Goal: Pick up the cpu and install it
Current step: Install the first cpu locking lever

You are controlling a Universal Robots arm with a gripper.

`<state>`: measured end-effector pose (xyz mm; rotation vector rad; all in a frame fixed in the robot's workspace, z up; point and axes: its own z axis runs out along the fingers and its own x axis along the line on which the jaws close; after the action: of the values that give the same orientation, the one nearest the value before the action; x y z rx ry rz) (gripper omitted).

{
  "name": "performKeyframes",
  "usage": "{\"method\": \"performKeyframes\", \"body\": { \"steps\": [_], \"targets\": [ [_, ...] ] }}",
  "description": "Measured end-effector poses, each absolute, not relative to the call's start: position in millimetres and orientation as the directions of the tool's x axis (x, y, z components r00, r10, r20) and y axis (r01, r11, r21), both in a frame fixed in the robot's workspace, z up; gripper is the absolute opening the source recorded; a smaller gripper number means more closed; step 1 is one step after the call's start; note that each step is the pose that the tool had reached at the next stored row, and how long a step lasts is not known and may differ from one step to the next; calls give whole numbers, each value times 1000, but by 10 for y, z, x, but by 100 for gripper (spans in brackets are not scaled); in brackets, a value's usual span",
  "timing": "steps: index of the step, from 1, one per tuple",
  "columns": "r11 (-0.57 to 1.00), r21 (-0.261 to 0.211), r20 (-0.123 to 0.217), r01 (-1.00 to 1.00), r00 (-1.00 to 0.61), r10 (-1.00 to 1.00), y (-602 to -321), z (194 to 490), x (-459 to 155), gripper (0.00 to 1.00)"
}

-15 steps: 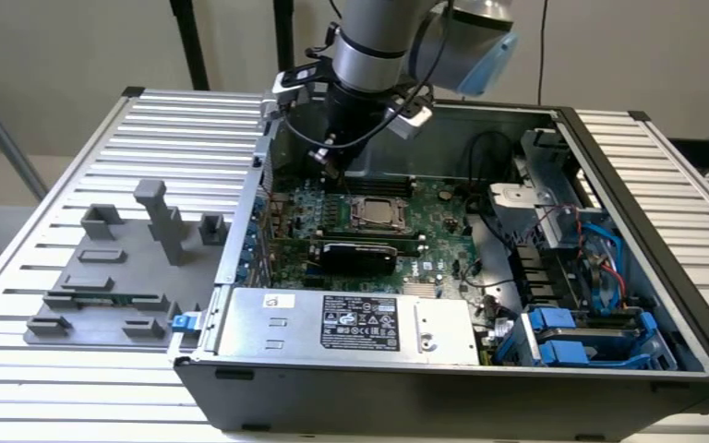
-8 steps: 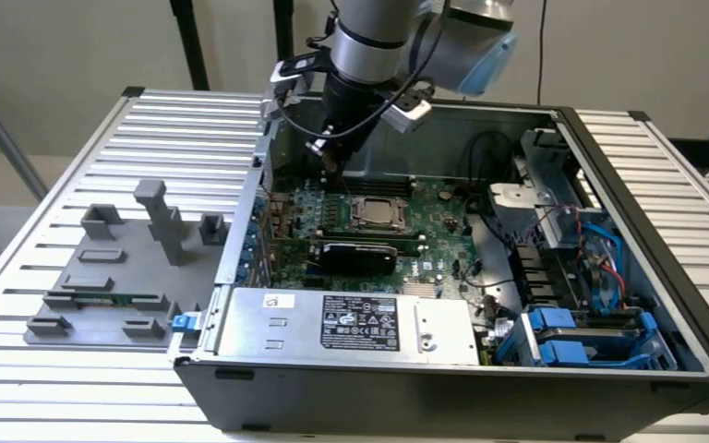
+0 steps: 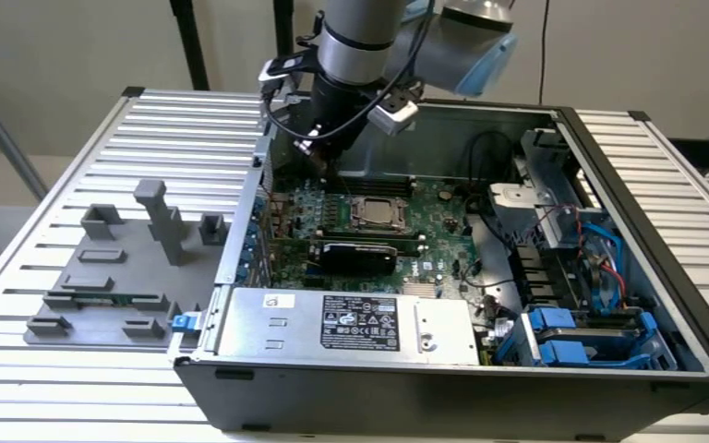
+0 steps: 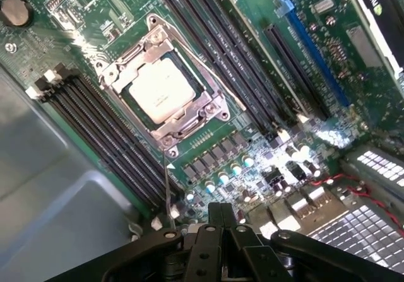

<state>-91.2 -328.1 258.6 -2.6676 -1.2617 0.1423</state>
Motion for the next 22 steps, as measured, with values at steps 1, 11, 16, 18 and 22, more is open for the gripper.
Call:
{"method": "performKeyframes", "body": {
  "steps": [1,11,16,18,22],
  "targets": [
    [-624,-214,0,752,638,770,-3281,2583,-916,11],
    [-672,-254,47,695,703,709,-3281,2521,-940,11],
    [-696,-277,70,662,736,673,-3281,2494,-940,11],
    [-703,-287,79,651,747,660,-3281,2493,-940,11],
    [-724,-292,84,625,771,632,-3281,2494,-939,11]
  ]
}}
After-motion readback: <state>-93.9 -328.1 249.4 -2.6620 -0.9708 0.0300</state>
